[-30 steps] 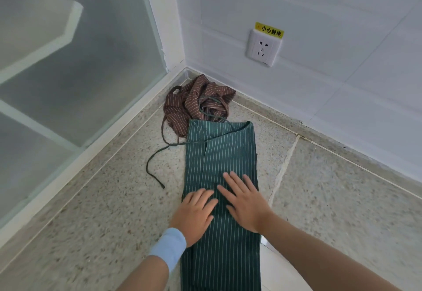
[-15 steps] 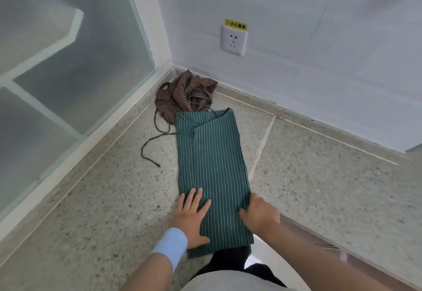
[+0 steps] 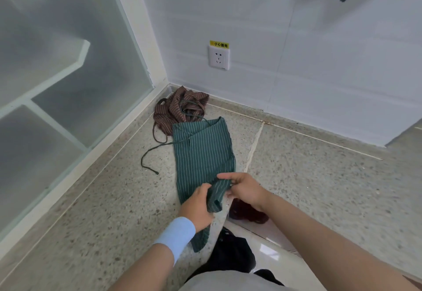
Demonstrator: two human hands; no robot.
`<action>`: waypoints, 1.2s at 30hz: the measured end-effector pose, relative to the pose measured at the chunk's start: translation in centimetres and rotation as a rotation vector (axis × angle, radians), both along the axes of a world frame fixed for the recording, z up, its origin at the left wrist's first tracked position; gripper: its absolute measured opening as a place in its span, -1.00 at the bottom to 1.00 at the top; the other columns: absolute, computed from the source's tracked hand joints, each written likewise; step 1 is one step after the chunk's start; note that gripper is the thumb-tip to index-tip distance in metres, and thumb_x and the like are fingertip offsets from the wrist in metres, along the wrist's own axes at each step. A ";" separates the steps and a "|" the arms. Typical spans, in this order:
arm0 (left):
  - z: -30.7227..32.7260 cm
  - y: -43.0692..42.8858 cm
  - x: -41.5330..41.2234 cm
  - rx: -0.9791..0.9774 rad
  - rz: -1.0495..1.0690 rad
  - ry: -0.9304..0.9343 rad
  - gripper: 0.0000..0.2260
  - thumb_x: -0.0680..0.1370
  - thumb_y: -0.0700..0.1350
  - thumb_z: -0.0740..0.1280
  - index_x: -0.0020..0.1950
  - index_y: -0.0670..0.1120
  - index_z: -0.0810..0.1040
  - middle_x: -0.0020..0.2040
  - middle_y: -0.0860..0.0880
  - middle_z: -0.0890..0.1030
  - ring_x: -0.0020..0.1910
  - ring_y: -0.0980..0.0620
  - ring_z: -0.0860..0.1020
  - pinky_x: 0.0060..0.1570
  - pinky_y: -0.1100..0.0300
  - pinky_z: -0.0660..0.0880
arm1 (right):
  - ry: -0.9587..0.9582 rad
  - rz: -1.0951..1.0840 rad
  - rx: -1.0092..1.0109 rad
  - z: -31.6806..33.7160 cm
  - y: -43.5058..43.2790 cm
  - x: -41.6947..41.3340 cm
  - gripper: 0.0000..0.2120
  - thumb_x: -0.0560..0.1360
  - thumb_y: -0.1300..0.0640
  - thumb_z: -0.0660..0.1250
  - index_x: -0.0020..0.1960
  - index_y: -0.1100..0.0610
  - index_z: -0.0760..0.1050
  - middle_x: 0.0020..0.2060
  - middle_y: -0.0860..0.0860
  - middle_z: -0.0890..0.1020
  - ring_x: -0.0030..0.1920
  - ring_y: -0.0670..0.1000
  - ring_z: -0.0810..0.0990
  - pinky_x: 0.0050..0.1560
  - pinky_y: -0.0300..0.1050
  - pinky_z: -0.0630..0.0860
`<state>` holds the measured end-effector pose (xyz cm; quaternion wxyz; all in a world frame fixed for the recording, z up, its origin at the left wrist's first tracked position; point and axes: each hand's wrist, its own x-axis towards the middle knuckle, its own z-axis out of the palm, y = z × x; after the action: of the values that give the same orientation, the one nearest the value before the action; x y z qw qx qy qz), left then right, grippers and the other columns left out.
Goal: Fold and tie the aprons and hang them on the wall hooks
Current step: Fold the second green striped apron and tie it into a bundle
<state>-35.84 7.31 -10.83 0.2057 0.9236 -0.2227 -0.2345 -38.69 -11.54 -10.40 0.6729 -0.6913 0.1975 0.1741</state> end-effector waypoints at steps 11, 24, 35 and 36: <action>5.7 1.8 6.4 0.224 -0.169 0.362 -0.95 0.49 -0.19 0.31 -0.15 -0.09 0.46 -0.19 -0.03 0.49 -0.21 -0.01 0.47 -0.23 0.20 0.42 | -0.298 0.344 -0.690 1.3 -2.8 0.9 -0.86 0.45 0.03 0.49 -0.19 0.09 0.67 0.08 -0.11 0.62 0.13 -0.14 0.49 0.27 -0.11 0.34; 5.3 -2.1 13.8 -0.036 0.213 -0.276 -0.70 0.64 -0.12 0.16 0.34 0.04 0.47 0.30 0.07 0.54 0.23 0.02 0.51 0.23 0.02 0.49 | 0.007 0.034 -0.579 -0.9 -4.9 7.7 -0.75 0.66 -0.02 0.18 0.24 0.08 0.49 0.02 0.03 0.65 -0.05 0.04 0.60 -0.04 -0.07 0.52; -5.7 1.2 10.5 0.203 0.288 0.078 -0.40 0.63 0.12 0.20 0.60 0.07 0.02 0.60 -0.06 -0.02 0.56 -0.14 0.02 0.50 -0.07 0.15 | 0.121 0.068 -0.460 -5.2 -4.6 10.1 -0.73 0.49 0.40 0.18 -0.02 0.07 0.50 -0.11 0.03 0.63 -0.08 0.04 0.62 -0.25 -0.26 0.48; -5.9 1.2 10.9 0.143 0.428 0.070 -0.38 0.61 0.08 0.27 0.59 0.02 0.07 0.57 -0.11 0.08 0.53 -0.15 0.12 0.47 -0.06 0.23 | 0.125 0.066 -0.431 -5.3 -4.6 10.5 -0.67 0.44 0.44 0.15 -0.01 0.09 0.51 -0.10 0.06 0.65 -0.10 0.05 0.63 -0.23 -0.20 0.53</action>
<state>-24.89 8.52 -16.72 0.1922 0.9534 0.0026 -0.2325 -28.19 -16.14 -15.74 0.4902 -0.8129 0.2489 0.1923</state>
